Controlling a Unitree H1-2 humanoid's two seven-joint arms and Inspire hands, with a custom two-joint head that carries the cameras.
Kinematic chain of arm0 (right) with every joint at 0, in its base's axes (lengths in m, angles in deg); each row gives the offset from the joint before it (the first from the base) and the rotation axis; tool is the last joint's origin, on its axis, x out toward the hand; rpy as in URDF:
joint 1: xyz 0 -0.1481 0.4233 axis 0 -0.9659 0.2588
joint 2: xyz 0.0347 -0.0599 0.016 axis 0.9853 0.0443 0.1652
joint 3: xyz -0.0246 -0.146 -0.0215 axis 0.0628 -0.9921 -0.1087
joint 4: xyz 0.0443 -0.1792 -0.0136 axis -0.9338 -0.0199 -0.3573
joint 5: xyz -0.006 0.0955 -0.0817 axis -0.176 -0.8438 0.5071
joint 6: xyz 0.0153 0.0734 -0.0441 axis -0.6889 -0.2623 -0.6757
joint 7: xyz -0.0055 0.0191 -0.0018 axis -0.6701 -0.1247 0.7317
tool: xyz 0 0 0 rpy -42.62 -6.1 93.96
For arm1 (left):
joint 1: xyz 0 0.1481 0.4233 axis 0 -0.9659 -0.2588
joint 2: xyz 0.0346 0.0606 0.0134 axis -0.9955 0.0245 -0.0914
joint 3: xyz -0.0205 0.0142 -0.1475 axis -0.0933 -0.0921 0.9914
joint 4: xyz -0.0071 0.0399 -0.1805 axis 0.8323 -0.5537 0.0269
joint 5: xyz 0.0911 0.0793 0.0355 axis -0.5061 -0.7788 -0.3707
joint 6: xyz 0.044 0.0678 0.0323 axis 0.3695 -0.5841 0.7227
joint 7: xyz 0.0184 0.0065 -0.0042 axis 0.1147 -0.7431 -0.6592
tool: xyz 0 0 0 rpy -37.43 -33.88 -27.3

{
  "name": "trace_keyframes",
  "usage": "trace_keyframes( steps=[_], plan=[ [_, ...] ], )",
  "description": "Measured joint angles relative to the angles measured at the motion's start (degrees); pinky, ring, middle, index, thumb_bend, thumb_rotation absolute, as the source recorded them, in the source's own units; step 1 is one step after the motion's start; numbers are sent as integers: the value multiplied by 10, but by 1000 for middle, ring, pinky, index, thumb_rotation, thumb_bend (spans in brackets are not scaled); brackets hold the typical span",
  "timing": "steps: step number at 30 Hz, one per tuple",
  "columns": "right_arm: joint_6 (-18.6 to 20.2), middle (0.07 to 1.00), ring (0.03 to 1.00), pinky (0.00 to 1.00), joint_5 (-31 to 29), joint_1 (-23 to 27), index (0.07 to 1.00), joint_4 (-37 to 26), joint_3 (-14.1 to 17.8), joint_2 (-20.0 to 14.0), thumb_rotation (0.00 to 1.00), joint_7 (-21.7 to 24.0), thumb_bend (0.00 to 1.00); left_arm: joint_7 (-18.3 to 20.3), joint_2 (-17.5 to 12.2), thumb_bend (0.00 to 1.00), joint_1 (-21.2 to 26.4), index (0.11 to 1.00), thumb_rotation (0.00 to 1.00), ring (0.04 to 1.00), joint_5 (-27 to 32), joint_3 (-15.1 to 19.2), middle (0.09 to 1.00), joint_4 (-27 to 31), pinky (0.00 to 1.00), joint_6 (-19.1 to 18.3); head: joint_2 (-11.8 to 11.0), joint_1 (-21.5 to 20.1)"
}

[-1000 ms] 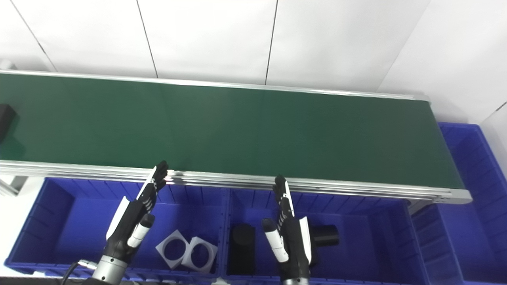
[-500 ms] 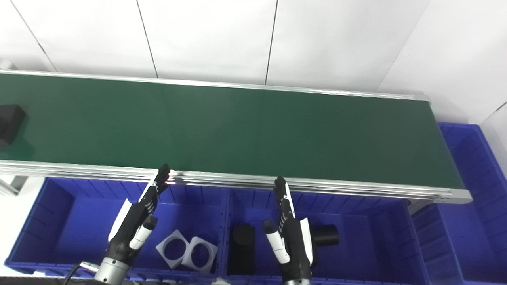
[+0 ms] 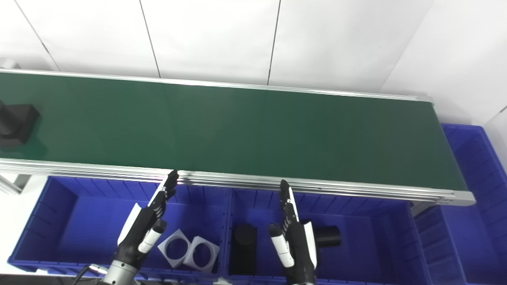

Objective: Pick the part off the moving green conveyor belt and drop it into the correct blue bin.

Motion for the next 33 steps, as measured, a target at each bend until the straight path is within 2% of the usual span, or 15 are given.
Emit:
trace_keyframes(
  steps=[5,11,15,33],
  plan=[
    [-2,1000,1000,1000,-16,0,1000,4,-1,-10,925,6,682,-27,-2,779,5,1000,1000,1000,-11,-20,1000,-12,986,0,-9,8],
    [-2,997,992,1000,-18,0,1000,12,-1,-16,927,9,702,-53,-9,778,9,1000,1000,1000,-22,-41,1000,-19,990,0,-19,12],
    [-2,985,983,1000,-25,0,1000,14,1,-15,907,10,696,-71,-14,797,14,1000,1000,1000,-23,-54,1000,-23,996,0,-33,26],
    [-4,1000,1000,1000,-41,4,1000,33,11,-14,957,22,654,-117,-27,746,27,1000,971,1000,-24,-90,1000,-41,1000,0,-67,66]
  ],
)
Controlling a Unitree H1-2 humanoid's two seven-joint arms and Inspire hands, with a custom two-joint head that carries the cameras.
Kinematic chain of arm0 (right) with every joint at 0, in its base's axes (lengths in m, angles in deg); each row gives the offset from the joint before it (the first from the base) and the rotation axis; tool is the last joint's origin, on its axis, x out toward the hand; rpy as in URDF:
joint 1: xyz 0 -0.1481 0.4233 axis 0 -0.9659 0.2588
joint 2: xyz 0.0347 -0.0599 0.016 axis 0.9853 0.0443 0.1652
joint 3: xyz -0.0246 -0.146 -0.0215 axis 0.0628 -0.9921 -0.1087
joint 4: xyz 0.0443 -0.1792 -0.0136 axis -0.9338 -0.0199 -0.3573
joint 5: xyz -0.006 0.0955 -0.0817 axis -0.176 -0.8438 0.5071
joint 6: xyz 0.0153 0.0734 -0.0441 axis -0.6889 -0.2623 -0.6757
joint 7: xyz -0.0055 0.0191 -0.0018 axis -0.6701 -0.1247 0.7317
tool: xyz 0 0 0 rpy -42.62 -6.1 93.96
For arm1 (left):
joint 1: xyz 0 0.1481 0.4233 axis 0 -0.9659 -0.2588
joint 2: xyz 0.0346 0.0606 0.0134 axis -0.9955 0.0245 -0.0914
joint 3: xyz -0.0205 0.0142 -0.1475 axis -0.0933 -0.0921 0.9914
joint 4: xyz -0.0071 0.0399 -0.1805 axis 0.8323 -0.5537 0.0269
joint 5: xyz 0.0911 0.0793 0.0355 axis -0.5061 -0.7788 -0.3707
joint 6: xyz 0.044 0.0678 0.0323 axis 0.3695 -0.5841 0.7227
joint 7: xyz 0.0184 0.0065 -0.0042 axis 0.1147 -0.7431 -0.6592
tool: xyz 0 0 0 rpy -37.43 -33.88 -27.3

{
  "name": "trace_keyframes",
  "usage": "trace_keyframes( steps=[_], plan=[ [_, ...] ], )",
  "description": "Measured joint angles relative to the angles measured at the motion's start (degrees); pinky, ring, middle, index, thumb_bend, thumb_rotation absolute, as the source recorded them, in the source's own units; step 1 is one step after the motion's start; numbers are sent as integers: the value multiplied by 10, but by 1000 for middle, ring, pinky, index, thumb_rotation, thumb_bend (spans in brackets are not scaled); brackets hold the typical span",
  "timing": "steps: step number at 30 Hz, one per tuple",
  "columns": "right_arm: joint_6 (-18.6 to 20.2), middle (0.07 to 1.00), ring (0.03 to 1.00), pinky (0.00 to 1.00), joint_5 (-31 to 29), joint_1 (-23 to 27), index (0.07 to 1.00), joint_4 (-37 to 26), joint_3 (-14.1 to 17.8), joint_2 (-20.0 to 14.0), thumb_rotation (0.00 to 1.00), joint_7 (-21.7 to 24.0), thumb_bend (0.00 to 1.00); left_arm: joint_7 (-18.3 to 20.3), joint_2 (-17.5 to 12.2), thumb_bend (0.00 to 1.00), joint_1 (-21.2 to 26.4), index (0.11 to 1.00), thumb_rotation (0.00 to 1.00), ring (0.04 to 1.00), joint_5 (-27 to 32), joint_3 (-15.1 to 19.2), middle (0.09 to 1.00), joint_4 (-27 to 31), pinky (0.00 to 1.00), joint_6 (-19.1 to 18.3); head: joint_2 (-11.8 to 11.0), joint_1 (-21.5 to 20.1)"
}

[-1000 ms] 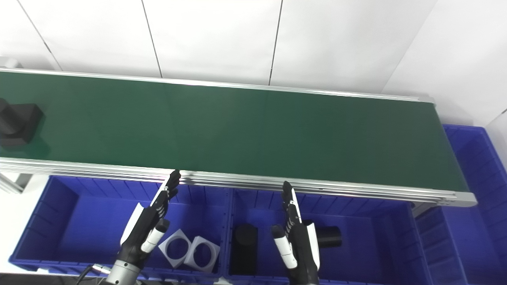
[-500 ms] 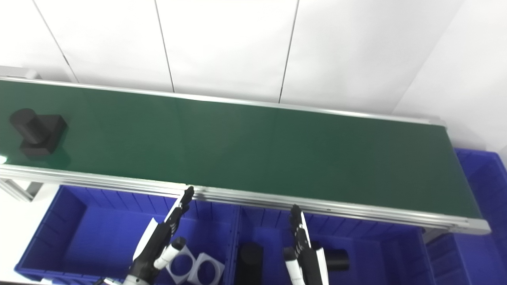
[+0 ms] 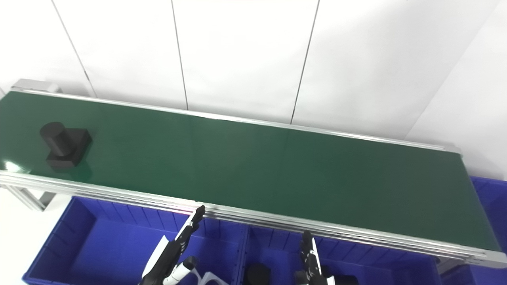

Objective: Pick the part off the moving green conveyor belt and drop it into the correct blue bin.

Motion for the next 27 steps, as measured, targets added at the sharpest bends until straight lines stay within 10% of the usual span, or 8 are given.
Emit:
trace_keyframes(
  steps=[27],
  plan=[
    [-2,1000,1000,1000,-22,6,1000,17,31,4,1000,45,498,-102,-19,736,28,967,887,973,-12,-77,988,-37,947,0,-48,75]
  ],
)
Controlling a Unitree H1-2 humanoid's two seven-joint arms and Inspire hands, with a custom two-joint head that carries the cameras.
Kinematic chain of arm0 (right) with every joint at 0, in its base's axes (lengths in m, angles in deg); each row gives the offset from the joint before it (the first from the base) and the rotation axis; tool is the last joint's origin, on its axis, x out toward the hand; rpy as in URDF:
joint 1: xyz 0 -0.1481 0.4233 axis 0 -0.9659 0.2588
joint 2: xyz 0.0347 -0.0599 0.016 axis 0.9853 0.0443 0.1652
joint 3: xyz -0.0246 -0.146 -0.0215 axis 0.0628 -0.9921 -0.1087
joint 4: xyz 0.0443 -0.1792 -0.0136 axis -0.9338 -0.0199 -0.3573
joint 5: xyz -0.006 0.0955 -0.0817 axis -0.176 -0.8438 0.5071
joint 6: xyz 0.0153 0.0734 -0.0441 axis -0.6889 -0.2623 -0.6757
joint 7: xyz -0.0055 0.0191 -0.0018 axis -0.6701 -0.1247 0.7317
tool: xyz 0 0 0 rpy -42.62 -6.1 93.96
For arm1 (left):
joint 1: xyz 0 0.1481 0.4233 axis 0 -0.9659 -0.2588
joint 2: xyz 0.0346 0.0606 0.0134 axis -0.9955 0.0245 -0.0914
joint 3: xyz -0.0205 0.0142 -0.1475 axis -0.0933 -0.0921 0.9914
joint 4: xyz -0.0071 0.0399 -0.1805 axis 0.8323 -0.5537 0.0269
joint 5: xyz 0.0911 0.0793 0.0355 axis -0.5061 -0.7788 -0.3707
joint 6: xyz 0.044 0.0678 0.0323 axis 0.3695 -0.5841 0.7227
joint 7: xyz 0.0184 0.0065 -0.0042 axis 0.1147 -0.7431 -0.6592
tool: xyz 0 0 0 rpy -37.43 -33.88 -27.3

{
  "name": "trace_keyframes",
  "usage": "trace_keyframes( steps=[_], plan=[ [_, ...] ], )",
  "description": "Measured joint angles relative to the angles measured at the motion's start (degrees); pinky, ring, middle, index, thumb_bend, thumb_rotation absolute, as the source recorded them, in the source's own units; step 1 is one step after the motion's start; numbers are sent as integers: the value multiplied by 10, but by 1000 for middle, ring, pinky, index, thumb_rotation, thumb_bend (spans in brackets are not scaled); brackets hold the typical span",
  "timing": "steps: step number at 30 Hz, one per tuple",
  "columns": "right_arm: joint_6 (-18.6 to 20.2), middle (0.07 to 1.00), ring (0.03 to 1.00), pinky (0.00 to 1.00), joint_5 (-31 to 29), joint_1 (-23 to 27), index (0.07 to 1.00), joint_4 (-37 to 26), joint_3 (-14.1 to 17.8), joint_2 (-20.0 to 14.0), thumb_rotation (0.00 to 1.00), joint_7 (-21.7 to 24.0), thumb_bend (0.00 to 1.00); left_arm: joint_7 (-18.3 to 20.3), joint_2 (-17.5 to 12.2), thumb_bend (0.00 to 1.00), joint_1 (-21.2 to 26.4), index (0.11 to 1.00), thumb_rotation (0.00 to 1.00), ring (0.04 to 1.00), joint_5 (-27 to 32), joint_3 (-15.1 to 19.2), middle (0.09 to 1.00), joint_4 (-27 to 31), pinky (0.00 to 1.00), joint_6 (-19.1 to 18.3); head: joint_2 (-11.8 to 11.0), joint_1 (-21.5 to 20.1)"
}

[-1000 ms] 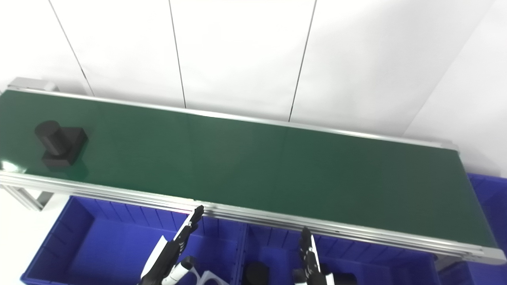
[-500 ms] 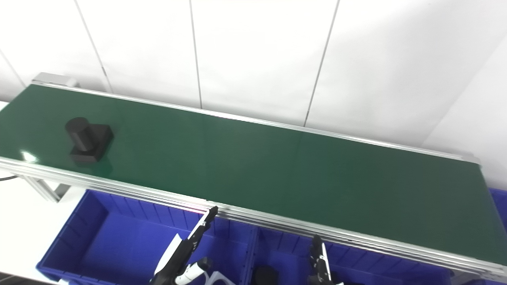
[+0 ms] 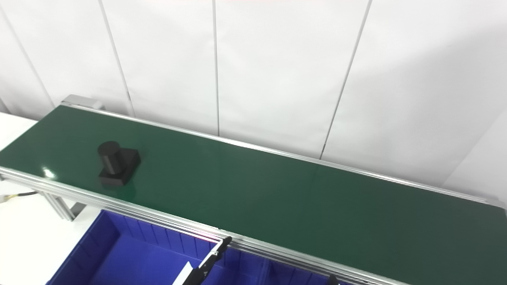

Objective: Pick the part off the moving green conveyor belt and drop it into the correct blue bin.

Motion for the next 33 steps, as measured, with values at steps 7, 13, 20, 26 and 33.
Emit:
trace_keyframes(
  steps=[7,13,20,26,33],
  plan=[
    [0,1000,1000,1000,-7,0,1000,1,10,3,1000,19,457,-13,-3,744,3,962,873,973,-1,-12,987,0,949,0,-6,10],
    [0,1000,1000,1000,-11,0,1000,3,22,9,1000,34,441,-17,-8,747,6,960,862,969,-1,-17,985,-3,941,0,-9,10],
    [0,1000,1000,1000,-6,0,1000,4,30,12,1000,43,446,-23,-12,748,9,960,851,970,3,-23,986,-6,939,0,-9,8],
    [0,1000,1000,1000,6,-1,1000,4,32,13,1000,37,399,-30,-12,746,9,957,868,965,2,-30,983,-7,932,0,-16,8],
    [0,1000,1000,1000,9,-3,1000,-5,37,11,1000,33,373,-52,-12,754,16,950,867,959,-1,-43,977,-20,924,0,-20,16]
  ],
)
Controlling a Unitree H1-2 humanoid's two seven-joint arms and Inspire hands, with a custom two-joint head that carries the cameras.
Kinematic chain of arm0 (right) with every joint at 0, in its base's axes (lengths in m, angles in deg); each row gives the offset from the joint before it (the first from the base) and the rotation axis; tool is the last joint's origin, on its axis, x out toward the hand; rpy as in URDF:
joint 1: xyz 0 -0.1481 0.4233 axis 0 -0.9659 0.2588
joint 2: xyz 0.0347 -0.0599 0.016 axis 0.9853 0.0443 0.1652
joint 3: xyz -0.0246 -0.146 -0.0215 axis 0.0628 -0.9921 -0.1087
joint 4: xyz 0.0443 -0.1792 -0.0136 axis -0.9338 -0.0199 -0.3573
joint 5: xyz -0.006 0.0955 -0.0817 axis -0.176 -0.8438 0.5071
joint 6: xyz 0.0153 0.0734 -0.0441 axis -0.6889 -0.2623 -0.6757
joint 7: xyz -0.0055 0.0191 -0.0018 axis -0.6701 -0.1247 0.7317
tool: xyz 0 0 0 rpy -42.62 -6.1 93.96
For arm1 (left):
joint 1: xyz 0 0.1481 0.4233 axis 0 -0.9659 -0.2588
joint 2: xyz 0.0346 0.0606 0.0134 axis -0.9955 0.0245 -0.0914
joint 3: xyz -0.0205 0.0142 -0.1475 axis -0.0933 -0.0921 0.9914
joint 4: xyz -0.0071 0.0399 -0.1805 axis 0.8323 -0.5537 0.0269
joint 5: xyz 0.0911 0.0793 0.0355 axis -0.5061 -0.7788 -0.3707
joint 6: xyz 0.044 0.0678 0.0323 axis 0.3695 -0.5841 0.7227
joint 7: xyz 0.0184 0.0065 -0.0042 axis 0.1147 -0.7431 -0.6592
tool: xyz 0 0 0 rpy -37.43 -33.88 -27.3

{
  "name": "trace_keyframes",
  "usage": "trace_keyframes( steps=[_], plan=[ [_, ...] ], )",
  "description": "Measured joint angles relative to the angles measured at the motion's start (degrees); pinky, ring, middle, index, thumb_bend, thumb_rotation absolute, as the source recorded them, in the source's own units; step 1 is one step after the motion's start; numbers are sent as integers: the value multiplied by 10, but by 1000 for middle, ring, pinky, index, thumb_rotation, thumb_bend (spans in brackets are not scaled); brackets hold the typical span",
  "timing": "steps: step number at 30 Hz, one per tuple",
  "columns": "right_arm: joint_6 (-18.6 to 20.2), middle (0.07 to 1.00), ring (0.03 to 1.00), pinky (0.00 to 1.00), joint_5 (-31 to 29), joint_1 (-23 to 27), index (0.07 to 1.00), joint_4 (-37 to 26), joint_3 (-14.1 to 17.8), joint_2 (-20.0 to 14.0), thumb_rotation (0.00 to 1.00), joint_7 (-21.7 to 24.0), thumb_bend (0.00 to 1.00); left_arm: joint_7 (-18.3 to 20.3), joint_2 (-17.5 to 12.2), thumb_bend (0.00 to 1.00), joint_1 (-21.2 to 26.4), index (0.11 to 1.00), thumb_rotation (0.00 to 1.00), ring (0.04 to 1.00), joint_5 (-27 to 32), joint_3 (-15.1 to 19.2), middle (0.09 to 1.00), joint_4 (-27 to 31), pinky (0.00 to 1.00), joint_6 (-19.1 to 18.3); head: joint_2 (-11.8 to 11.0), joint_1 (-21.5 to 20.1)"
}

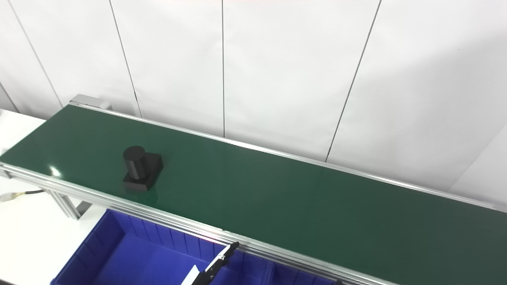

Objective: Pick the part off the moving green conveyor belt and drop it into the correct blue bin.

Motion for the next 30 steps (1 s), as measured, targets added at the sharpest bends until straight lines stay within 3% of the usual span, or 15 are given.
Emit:
trace_keyframes(
  steps=[9,13,19,21,25,26,30],
  plan=[
    [-1,1000,1000,1000,5,-5,1000,-62,20,4,1000,-34,443,-6,-1,741,4,958,862,964,0,-4,983,0,928,0,0,-4],
    [-2,990,1000,1000,15,-4,1000,-90,23,1,1000,-48,541,-4,-2,747,5,960,850,972,4,-5,987,-1,941,0,9,-33],
    [-2,982,1000,1000,38,12,1000,-114,22,-1,1000,-89,570,-1,-3,751,5,960,866,969,4,-1,985,-1,937,0,12,-42],
    [-2,966,1000,1000,38,14,1000,-117,20,-4,978,-91,669,-1,-3,747,5,968,887,977,4,0,992,-1,956,0,20,-68],
    [-2,952,996,1000,37,25,997,-137,23,-9,950,-92,721,-1,-8,739,6,972,900,981,4,-1,994,-1,959,0,21,-69],
    [-2,948,993,1000,40,30,995,-137,24,-9,939,-94,740,-1,-9,735,6,973,907,982,4,0,995,-1,959,0,28,-96],
    [-2,931,943,977,56,52,983,-137,27,-15,903,-96,772,2,-13,741,6,987,958,996,4,2,1000,-1,983,0,35,-120]
  ],
)
